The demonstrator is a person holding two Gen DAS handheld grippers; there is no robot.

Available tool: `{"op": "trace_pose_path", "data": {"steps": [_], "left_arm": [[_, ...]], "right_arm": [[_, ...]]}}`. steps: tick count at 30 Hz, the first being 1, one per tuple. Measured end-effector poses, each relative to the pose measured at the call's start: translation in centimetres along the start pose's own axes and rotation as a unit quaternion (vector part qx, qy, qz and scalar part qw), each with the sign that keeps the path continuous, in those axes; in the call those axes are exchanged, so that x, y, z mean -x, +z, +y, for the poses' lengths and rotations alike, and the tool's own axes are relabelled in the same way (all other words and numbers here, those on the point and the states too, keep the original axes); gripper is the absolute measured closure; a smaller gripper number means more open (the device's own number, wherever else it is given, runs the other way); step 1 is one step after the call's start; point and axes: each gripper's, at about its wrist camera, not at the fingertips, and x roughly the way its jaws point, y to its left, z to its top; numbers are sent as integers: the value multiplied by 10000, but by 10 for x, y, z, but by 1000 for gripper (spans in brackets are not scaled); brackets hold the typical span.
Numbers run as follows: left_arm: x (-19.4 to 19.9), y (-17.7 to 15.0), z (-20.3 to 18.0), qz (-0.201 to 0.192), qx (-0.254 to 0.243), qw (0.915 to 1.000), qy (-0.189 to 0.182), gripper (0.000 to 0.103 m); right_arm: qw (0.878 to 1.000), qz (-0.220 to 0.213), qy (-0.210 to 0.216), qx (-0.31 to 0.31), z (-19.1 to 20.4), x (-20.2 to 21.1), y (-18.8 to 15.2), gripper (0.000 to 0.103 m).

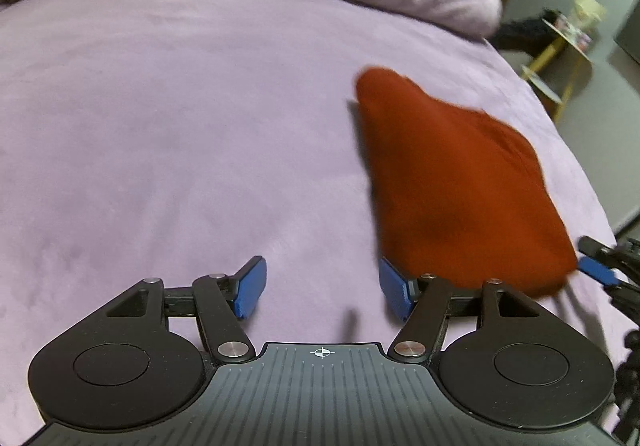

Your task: Fold small clothes

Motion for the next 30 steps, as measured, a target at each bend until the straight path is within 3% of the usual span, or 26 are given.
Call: {"op": "trace_pose_path", "data": {"steps": [2,6,11,13,14,15,19,21,22,25,30], "left_arm": [[-6,12,1,-2,245,9997,21,35],[-20,39,-19,-333,421,9985,-71,35],[-59,74,-52,-410,457,9981,-43,35],[-79,84,-61,-412,487,9980,5,35],[-88,88,-65,-479,408,9980,6,34],[-96,90,-71,-530,305,9981,66,32],[-126,91,-90,-588,-24,9981,191,29],[-140,84,-94,-517,-128,9983,223,22],[-146,81,-95,-531,-157,9981,273,21],[-151,74,-98,-761,-191,9962,377,19],[-144,76,-98,-709,-259,9962,436,18]], "right_arm": [[9996,-105,78,260,17,-4,9,72],[9937,183,524,973,72,-40,23,77],[9843,391,229,1707,122,-115,44,81],[9844,464,173,1689,122,-139,51,87],[9842,450,64,1711,119,-144,54,100],[9843,380,-13,1724,116,-148,56,103],[9869,-15,-50,1611,88,-154,58,103],[9853,-259,-264,1665,79,-158,57,103],[9863,-323,-155,1612,70,-158,56,103],[9822,-571,-139,1782,66,-160,46,103],[9794,-644,-229,1898,71,-162,46,103]]}}
